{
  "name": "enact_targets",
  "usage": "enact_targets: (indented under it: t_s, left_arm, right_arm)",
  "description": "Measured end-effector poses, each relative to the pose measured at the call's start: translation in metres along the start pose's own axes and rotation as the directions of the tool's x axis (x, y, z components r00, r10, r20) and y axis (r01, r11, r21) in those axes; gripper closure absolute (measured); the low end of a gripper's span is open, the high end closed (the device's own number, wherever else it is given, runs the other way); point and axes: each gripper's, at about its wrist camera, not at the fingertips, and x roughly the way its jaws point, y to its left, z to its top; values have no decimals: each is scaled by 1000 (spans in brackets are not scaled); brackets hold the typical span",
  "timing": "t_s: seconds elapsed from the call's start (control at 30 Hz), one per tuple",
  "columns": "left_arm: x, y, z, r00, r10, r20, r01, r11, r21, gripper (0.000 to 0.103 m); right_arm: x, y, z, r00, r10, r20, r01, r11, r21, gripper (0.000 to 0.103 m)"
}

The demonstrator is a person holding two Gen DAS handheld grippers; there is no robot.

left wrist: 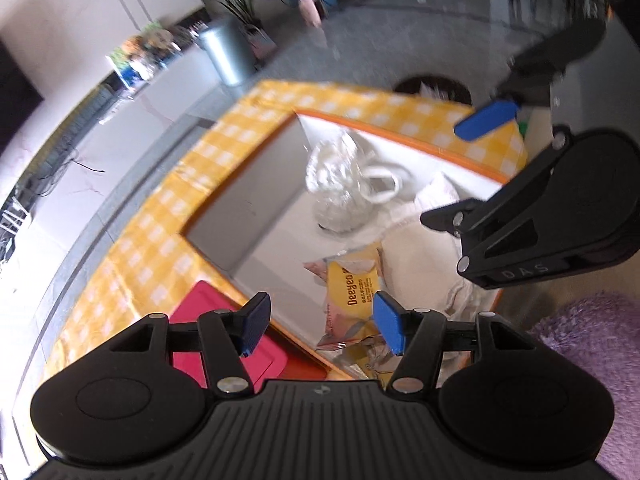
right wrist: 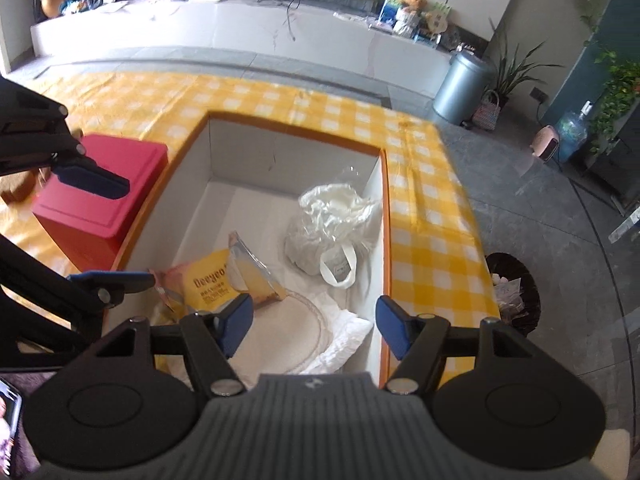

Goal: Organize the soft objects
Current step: 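Withdraw both open tools from the box back toward the remaining items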

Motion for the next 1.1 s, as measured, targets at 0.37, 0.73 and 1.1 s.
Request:
enact_targets:
  t_s: [0.37, 0.73, 1.1]
  left_arm:
    - [-80, 19, -46, 988, 60, 140, -41, 990, -136, 33]
    - [-103, 44, -135, 977, 174, 123, -121, 928, -352, 33]
    - [-121, 71, -223, 963, 262, 57, -188, 812, -552, 33]
  right_arm:
    - [-49, 41, -19, 991, 60, 122, -76, 989, 127, 36]
    - [-57, 110, -49, 967, 163, 198, -206, 953, 223, 36]
    - [-41, 176, -61, 960, 207, 188, -246, 945, 214, 36]
